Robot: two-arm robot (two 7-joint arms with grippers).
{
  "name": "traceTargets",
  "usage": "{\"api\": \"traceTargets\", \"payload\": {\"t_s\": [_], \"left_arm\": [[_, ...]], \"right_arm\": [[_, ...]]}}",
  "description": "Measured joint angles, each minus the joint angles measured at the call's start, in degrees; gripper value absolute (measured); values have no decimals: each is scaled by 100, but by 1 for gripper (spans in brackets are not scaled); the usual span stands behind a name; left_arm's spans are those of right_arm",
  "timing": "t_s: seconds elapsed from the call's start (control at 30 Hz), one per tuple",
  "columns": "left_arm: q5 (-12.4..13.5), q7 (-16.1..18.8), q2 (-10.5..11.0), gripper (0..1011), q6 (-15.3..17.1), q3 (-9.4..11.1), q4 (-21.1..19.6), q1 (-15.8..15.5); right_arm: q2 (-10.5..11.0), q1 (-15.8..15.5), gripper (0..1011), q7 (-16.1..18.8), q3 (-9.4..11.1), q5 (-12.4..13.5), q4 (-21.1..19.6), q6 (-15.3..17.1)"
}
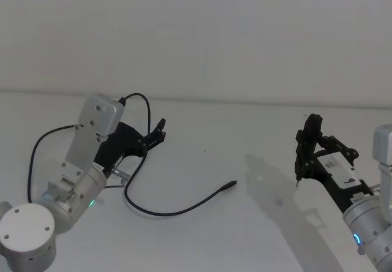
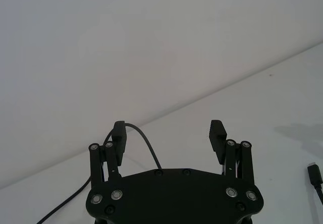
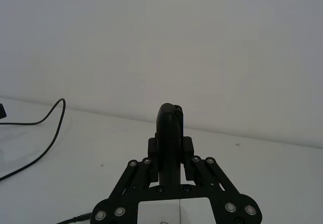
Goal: Pick up the data cable with the one hand.
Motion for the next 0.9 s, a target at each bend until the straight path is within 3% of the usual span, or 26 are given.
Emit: {"api": "traceTargets", "payload": {"t_s": [0.9], "left_arm": [[0, 0, 0, 1001, 0, 0, 0, 0]], "right_arm": [[0, 0, 268, 0, 0, 0, 0, 0]]}}
